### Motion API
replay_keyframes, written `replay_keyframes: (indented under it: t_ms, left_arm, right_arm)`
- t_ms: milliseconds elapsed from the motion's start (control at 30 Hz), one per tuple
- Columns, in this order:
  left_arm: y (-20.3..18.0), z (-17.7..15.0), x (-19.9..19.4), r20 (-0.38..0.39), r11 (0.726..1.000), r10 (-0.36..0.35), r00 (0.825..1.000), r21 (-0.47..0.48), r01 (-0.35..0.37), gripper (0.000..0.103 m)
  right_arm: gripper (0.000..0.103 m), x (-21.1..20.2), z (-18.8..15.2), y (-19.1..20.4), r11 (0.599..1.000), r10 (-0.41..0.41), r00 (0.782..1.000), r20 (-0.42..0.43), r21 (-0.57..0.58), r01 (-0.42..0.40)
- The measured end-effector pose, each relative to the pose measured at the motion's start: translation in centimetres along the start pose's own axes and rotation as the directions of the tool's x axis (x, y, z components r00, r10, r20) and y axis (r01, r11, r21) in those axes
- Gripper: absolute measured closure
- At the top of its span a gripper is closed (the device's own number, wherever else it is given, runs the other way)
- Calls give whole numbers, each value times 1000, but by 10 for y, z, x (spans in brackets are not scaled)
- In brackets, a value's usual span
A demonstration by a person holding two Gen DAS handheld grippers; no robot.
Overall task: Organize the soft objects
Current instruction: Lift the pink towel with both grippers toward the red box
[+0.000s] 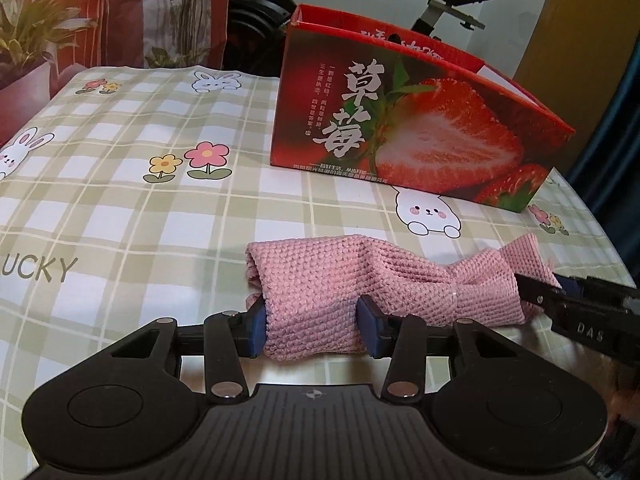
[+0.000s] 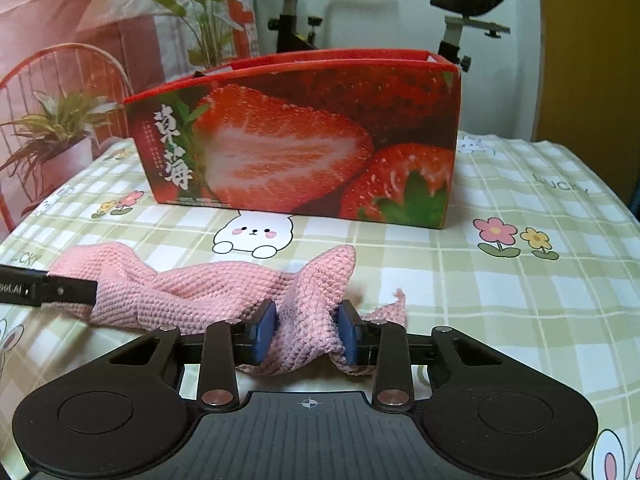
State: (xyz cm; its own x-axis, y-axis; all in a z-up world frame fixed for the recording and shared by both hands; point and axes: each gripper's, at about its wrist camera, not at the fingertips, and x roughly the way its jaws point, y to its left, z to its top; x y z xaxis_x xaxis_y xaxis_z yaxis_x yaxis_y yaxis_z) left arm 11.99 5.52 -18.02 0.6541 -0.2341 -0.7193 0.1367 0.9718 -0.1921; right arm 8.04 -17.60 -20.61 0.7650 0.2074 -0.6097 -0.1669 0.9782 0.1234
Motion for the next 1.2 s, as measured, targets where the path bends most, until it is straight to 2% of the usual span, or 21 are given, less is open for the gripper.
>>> replay_keyframes:
  t_ms: [533,600,667,700,833,1033,1200]
  left_arm:
    - [8,-5,-2,37,999,-34,999,-23,35,57]
    - [10,-5,-3,39,999,-32,999,-36,34,63]
    - [14,-6,-5,41,997,-46,998,-56,49,76]
    - [15,-7,-6,43,996,-62,997,-61,64,79]
    - [6,-10,-11,63,998,-61,996,-11,62,82]
    - [-4,-8,-27,131,997,-71,989,46,66,83]
    - [-11,0,-39,185,994,-81,979,83,67,83]
  right_arm:
    - [72,-2,-3,-4,999,30,999,15,11,-30]
    - [77,-2,-3,-4,999,35,999,16,10,-35]
    - [80,-2,-3,-2,999,42,999,18,0,-42]
    - [84,-2,-3,-1,999,43,999,20,-8,-42]
    - [89,-5,-4,5,998,41,999,32,-47,-40]
    - [91,-13,-3,5,998,49,997,63,-45,-46]
    - [91,-30,6,3,998,56,990,129,-33,-52]
